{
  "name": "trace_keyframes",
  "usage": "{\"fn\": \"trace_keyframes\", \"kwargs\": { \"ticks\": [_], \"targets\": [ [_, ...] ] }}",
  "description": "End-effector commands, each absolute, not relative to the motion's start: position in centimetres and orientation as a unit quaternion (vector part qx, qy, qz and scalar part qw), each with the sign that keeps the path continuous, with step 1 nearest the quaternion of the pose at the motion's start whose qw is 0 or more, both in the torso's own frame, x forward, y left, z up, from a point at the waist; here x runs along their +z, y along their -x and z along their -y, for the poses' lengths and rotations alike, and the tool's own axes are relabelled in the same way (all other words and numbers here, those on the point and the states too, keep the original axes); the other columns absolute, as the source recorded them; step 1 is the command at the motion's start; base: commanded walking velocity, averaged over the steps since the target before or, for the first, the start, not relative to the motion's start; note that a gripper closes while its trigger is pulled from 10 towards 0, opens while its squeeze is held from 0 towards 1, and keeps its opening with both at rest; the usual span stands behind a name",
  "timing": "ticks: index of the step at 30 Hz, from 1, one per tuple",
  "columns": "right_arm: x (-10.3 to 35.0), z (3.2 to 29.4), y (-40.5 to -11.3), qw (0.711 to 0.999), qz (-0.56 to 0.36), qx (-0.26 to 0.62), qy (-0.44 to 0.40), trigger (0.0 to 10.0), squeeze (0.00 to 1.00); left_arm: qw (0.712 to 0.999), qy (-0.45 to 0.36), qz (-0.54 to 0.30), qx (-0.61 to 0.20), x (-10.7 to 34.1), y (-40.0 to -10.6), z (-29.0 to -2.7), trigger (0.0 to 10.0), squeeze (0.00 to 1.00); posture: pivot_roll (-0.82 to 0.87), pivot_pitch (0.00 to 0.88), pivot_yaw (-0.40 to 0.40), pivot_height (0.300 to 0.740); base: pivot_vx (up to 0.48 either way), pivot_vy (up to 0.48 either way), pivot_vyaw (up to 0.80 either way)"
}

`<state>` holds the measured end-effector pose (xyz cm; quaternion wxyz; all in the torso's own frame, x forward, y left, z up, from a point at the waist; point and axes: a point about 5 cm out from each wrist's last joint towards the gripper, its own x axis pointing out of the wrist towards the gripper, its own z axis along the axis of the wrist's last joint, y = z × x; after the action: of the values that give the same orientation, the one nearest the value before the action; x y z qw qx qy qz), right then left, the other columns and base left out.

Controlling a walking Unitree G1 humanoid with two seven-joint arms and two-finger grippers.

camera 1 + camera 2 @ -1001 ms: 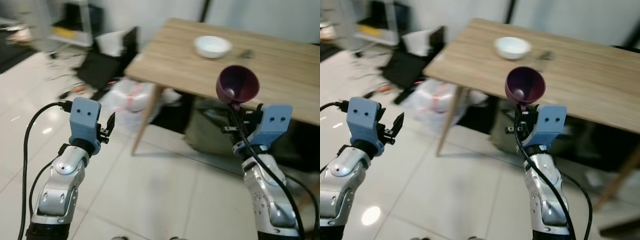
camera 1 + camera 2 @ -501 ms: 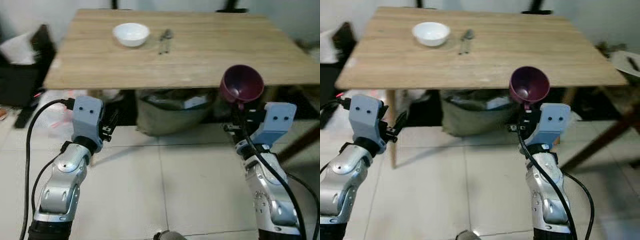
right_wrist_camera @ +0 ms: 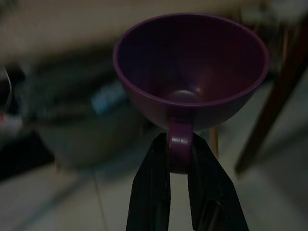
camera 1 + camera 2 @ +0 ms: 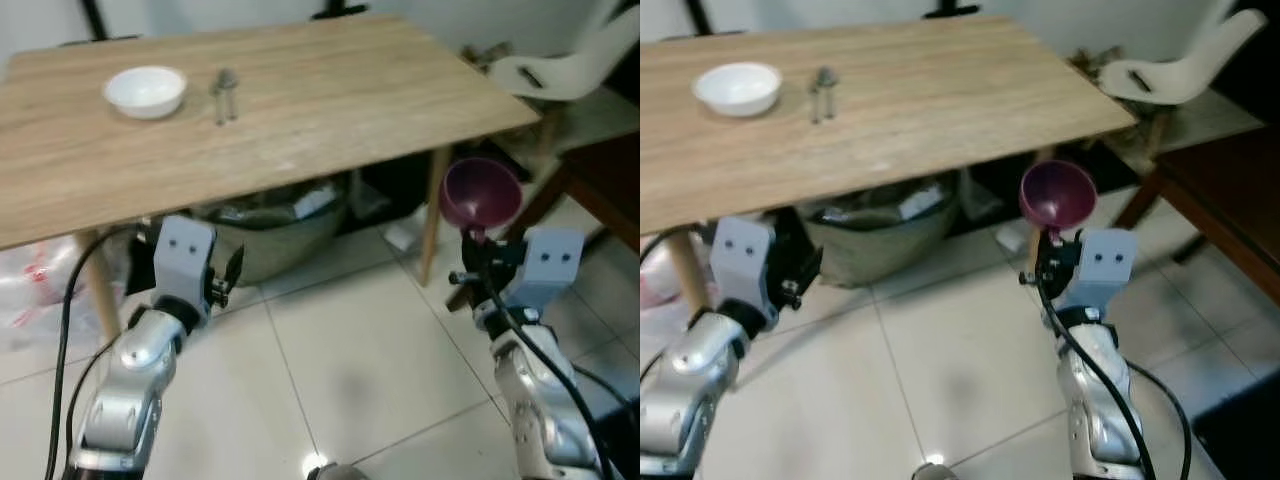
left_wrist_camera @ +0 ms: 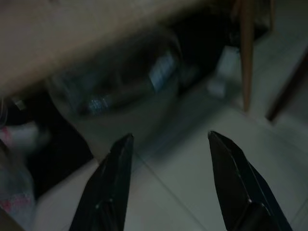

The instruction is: Setting the table

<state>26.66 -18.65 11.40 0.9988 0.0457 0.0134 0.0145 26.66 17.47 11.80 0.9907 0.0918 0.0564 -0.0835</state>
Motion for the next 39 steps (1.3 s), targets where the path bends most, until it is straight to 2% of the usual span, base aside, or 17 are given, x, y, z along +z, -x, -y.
{"fn": "trace_keyframes", "kwargs": {
  "ticks": [1, 6, 7, 9, 13, 17, 21, 36, 39],
  "targets": [
    [7.9, 17.5, -26.2, 0.995, -0.068, 0.051, -0.05, 10.0, 0.0, 0.986, -0.106, -0.104, -0.07, 8.7, -25.4, -18.1, 10.0, 0.0, -0.11, 0.033, 0.03, 0.74, 0.0, 0.0, 0.0],
    [4.2, 16.5, -25.5, 0.987, -0.131, 0.083, -0.05, 10.0, 0.0, 0.977, -0.112, -0.178, -0.046, 4.6, -23.4, -19.5, 10.0, 0.0, -0.1, 0.03, 0.013, 0.74, 0.0, 0.0, 0.0],
    [2.5, 16.1, -25.1, 0.981, -0.163, 0.09, -0.059, 10.0, 0.0, 0.967, -0.118, -0.223, -0.028, 2.2, -22.1, -20.6, 10.0, 0.0, -0.09, 0.023, -0.011, 0.74, 0.0, 0.0, 0.0],
    [1.2, 16.0, -24.9, 0.976, -0.189, 0.089, -0.063, 10.0, 0.0, 0.96, -0.111, -0.258, -0.017, 0.6, -21.1, -21.2, 10.0, 0.0, -0.07, 0.021, -0.02, 0.74, 0.0, 0.0, 0.0],
    [-0.1, 15.7, -24.5, 0.972, -0.206, 0.086, -0.077, 10.0, 0.0, 0.952, -0.087, -0.294, -0.009, -1.1, -20.0, -21.4, 10.0, 0.0, -0.07, 0.017, -0.02, 0.74, 0.0, 0.0, 0.0],
    [-0.5, 15.6, -24.4, 0.969, -0.212, 0.084, -0.092, 10.0, 0.0, 0.949, -0.076, -0.306, -0.01, -1.7, -19.7, -21.1, 10.0, 0.0, -0.07, 0.015, -0.021, 0.74, 0.0, 0.0, -0.6],
    [-1.7, 15.4, -23.8, 0.965, -0.221, 0.093, -0.101, 10.0, 0.0, 0.95, -0.09, -0.299, -0.019, -2.4, -19.8, -20.3, 10.0, 0.0, -0.08, 0.014, -0.013, 0.74, 0.0, 0.0, 0.0],
    [-2.6, 15.9, -23.4, 0.966, -0.226, 0.089, -0.092, 10.0, 0.0, 0.951, -0.101, -0.292, -0.03, -2.8, -20.2, -20.0, 10.0, 0.0, -0.09, 0.021, -0.006, 0.74, 0.0, 0.0, 0.0],
    [-2.7, 15.9, -23.4, 0.966, -0.225, 0.091, -0.089, 10.0, 0.0, 0.951, -0.105, -0.289, -0.032, -2.8, -20.3, -20.1, 10.0, 0.0, -0.08, 0.022, -0.005, 0.74, 0.0, 0.0, -0.8]
  ]
}}
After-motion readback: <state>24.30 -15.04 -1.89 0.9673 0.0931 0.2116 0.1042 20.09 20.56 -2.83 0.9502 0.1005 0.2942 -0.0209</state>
